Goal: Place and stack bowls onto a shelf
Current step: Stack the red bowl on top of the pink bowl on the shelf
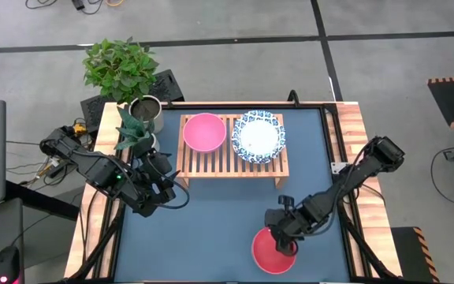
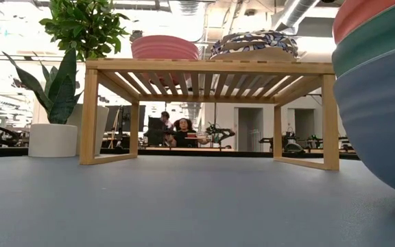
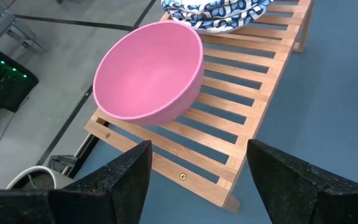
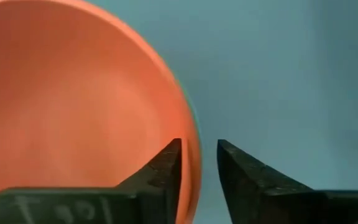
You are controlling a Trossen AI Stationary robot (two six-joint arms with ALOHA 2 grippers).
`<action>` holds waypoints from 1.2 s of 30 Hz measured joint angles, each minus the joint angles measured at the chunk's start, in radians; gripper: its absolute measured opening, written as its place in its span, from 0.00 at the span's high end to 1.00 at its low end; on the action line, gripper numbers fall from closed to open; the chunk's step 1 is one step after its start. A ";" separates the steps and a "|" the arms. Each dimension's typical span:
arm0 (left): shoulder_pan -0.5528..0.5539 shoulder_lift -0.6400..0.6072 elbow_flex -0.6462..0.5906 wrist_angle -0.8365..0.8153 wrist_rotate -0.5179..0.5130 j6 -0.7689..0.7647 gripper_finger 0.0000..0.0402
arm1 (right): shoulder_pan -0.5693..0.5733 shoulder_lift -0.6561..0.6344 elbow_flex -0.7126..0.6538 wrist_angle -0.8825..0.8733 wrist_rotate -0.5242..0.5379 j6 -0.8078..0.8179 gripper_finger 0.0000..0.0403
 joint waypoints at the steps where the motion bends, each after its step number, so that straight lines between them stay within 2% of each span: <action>1: 0.000 0.000 0.000 0.000 0.000 0.000 0.38 | -0.001 0.000 0.000 0.000 0.001 0.000 0.67; 6: 0.000 0.000 0.000 0.000 0.000 0.000 0.38 | -0.014 0.000 0.017 -0.014 0.003 -0.006 0.59; 10: 0.000 0.000 0.000 0.000 0.000 0.000 0.38 | -0.025 0.000 0.030 -0.018 0.004 -0.009 0.60; 16: 0.000 0.000 0.000 0.000 0.000 0.000 0.38 | -0.026 0.000 0.038 -0.034 0.003 -0.027 0.70; 23: 0.000 0.000 0.000 0.000 0.000 0.000 0.38 | -0.027 0.000 0.040 -0.044 0.002 -0.034 0.93; 29: 0.000 0.000 0.000 0.000 0.000 0.000 0.38 | -0.026 0.001 0.066 -0.067 0.003 -0.042 0.93; 36: 0.000 0.000 0.000 0.000 0.000 0.000 0.38 | -0.027 0.001 0.177 -0.173 0.024 -0.075 0.93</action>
